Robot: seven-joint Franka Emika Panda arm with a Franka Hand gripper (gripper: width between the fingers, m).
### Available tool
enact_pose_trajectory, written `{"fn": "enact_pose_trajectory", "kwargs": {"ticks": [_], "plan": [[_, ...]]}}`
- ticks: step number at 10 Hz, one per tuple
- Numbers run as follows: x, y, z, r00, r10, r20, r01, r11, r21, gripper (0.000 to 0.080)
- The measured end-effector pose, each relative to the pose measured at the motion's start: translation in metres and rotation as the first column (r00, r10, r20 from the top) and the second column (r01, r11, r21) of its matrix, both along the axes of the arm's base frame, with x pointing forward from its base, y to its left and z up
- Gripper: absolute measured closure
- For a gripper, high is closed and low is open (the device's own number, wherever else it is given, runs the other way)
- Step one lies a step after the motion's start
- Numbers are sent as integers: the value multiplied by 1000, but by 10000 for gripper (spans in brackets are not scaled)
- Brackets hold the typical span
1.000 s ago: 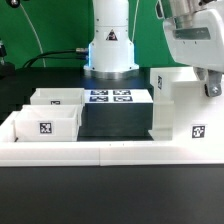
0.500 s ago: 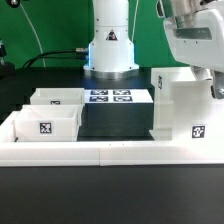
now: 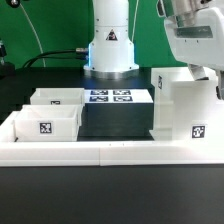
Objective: Assemble drawer
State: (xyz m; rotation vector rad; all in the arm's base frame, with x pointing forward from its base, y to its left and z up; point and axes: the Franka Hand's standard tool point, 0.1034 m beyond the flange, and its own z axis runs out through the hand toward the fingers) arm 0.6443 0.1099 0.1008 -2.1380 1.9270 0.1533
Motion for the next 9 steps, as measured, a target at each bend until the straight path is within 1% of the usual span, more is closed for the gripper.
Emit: {"fn": "enact_pose_trajectory", "kwargs": {"ticks": [1,2,4,5,6,8,9], "plan": [[-1,0,1,1000,16,4,-16,1000,-1,151],[-10,1,7,997,74,19,-73,997,-7,151],[-42,3,23,983,183,29,-182,983,-19,151],[-55,2,29,976,215,33,-215,976,-22,151],[-65,0,35,967,252,39,-251,968,-29,151],[-66,0,34,963,267,40,-265,964,-31,151],[-67,-1,34,933,356,54,-354,934,-46,151]]}}
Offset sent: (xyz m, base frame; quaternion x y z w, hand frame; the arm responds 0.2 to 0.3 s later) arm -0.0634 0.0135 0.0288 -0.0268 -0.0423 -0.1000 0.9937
